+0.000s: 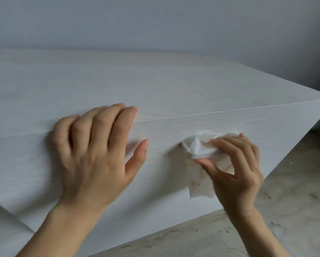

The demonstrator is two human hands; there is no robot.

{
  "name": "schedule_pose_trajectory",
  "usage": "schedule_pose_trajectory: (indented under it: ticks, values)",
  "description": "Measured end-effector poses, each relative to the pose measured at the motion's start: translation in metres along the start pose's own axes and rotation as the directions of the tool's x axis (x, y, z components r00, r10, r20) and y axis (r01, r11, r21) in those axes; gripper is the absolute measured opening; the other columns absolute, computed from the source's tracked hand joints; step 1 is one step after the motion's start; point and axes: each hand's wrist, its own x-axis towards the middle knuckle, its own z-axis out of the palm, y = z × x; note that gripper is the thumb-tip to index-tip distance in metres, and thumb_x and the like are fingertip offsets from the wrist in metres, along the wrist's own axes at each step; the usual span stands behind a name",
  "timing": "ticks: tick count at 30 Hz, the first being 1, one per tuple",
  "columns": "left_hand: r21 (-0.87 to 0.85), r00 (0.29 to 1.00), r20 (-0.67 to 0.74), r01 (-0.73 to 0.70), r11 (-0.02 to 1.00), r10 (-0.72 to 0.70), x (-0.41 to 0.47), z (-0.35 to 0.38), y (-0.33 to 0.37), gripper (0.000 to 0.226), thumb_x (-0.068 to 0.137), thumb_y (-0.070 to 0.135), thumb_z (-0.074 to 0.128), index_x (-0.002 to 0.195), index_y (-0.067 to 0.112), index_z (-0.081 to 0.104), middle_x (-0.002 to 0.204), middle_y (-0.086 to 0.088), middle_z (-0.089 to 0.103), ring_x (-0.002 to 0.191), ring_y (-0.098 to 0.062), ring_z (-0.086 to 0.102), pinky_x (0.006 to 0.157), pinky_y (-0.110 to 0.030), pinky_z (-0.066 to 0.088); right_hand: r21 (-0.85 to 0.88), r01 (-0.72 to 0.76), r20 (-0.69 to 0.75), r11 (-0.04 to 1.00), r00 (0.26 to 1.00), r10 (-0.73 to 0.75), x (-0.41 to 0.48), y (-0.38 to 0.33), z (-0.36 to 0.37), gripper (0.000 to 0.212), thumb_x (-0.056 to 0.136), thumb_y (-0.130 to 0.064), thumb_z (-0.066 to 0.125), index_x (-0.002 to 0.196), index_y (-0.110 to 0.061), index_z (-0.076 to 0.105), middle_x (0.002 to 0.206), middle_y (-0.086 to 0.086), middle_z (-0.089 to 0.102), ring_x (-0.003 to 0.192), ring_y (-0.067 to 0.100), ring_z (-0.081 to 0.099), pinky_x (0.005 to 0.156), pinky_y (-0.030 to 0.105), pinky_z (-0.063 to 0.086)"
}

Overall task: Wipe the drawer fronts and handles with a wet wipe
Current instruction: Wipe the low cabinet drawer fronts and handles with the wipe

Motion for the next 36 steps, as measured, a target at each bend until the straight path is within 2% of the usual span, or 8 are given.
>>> schedule_pose_trajectory:
  ticks: [7,11,14,17,22,28,32,36]
  values:
    - [-0.038,1.000,0.004,0.009,0.999,-0.009,-0.001,0.002,0.001,0.042,0.101,0.039,0.042,0.127,0.008,0.056,0.126,-0.009,0.053,0.109,-0.032,0.042,0.092,-0.048,0.032,0.039,0.011,-0.003,0.999,1.000,-0.010,-0.003,-0.024,0.013,0.023,0.090,-0.040,0.066,0.095,-0.017,0.068,0.088,-0.001,0.067,0.088,0.016,0.060,0.098,0.035,0.042]
    - [-0.010,1.000,-0.010,0.007,1.000,-0.007,0.000,0.003,0.001,0.043,0.100,0.040,0.042,0.125,0.008,0.058,0.123,-0.010,0.056,0.107,-0.031,0.044,0.100,-0.044,0.021,0.021,-0.013,-0.032,1.000,0.999,0.014,-0.003,-0.012,0.003,0.029,0.089,-0.042,0.066,0.098,-0.014,0.065,0.094,-0.002,0.063,0.091,0.018,0.060,0.097,0.042,0.044]
    - [0.019,1.000,-0.028,0.012,1.000,-0.012,0.001,0.005,0.002,0.042,0.100,0.041,0.040,0.123,0.010,0.059,0.121,-0.008,0.055,0.105,-0.030,0.045,0.101,-0.043,0.019,0.010,-0.068,-0.038,0.998,0.997,0.068,-0.005,-0.035,0.019,0.020,0.095,-0.038,0.058,0.097,-0.018,0.060,0.092,-0.004,0.060,0.090,0.014,0.054,0.103,0.037,0.036]
    - [0.026,0.999,-0.038,0.005,1.000,-0.004,0.000,0.005,0.001,0.042,0.100,0.040,0.039,0.123,0.010,0.059,0.122,-0.007,0.054,0.104,-0.029,0.046,0.101,-0.042,0.019,0.051,-0.051,-0.026,0.997,0.998,0.053,-0.004,-0.039,0.022,0.017,0.095,-0.037,0.057,0.096,-0.020,0.058,0.088,-0.008,0.058,0.086,0.011,0.052,0.092,0.037,0.039]
    - [0.004,1.000,-0.026,-0.011,1.000,0.011,0.000,0.005,-0.001,0.043,0.100,0.040,0.040,0.123,0.009,0.059,0.120,-0.010,0.058,0.106,-0.030,0.044,0.100,-0.043,0.018,-0.002,-0.038,-0.034,0.999,0.999,0.038,-0.002,-0.018,0.010,0.039,0.091,-0.047,0.058,0.091,-0.009,0.068,0.089,-0.002,0.061,0.090,0.017,0.058,0.097,0.039,0.041]
    - [-0.082,1.000,0.008,0.000,0.997,0.000,-0.002,0.005,-0.002,0.043,0.102,0.040,0.037,0.127,0.009,0.054,0.125,-0.008,0.049,0.108,-0.033,0.042,0.093,-0.053,0.036,-0.012,0.082,0.075,0.997,0.994,-0.081,-0.006,-0.020,0.013,0.028,0.101,-0.038,0.047,0.107,-0.013,0.056,0.099,-0.001,0.059,0.094,0.016,0.055,0.101,0.031,0.035]
    - [-0.089,1.000,0.009,-0.002,0.996,0.003,-0.003,0.007,-0.002,0.044,0.102,0.041,0.036,0.127,0.009,0.054,0.125,-0.008,0.049,0.108,-0.033,0.043,0.090,-0.057,0.042,0.003,0.057,0.027,0.998,0.998,-0.057,-0.006,-0.007,0.007,0.027,0.102,-0.034,0.045,0.108,-0.011,0.058,0.099,0.001,0.062,0.094,0.018,0.057,0.099,0.038,0.041]
    - [-0.097,1.000,0.008,-0.010,0.995,0.011,-0.005,0.010,-0.003,0.043,0.102,0.041,0.037,0.128,0.010,0.052,0.127,-0.009,0.049,0.106,-0.036,0.052,0.086,-0.064,0.047,0.029,0.077,0.012,0.997,0.997,-0.077,-0.007,-0.028,0.022,0.020,0.099,-0.032,0.053,0.104,-0.013,0.060,0.089,0.001,0.067,0.087,0.014,0.058,0.093,0.034,0.044]
